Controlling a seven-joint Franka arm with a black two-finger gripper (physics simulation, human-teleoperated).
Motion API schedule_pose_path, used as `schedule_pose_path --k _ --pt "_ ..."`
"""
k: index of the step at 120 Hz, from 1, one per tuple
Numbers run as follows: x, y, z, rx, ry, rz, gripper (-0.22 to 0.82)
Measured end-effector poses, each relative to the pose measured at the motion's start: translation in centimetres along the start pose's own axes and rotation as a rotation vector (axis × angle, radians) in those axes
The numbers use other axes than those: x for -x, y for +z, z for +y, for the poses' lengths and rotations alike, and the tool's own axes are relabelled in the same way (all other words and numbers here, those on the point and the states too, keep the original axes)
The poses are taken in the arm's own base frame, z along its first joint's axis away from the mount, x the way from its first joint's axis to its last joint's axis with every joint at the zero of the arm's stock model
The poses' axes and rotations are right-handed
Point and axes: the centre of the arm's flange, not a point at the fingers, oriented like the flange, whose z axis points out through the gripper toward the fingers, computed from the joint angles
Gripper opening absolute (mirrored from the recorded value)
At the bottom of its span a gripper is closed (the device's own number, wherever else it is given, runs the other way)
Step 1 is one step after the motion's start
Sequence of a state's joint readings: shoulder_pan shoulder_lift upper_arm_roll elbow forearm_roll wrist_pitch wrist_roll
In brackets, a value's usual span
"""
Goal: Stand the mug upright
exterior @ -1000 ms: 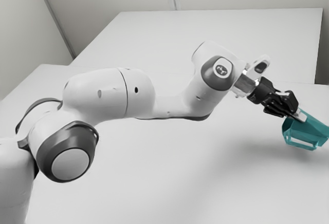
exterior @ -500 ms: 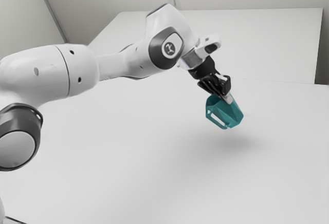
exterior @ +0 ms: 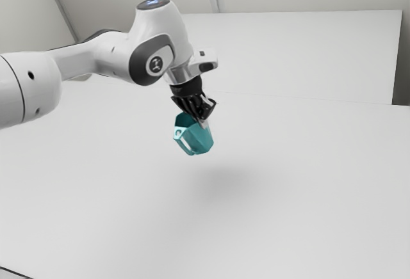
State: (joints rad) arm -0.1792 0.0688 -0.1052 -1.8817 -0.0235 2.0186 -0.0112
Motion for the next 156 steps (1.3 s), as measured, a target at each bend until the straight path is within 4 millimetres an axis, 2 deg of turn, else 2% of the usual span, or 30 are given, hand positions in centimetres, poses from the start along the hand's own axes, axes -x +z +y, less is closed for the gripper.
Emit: schedule_pose_path --k 20,37,79,97,127,156 --pt "2.3 0.8 -2.4 -0.048 -0.059 -0.038 -0.18" --pt "3.7 2.7 -3.8 -0.07 -0.097 -0.061 -0.18" --pt "4.6 6.3 -6.8 -0.118 -0.156 -0.057 -0.18" --pt "4.8 7.8 -6.7 -0.126 -0.154 -0.043 -0.18" --pt "4.7 9.7 -4.2 -0.119 -0.118 -0.029 -0.18" --pt "4.7 10.4 -5.3 -0.12 -0.147 -0.024 -0.18"
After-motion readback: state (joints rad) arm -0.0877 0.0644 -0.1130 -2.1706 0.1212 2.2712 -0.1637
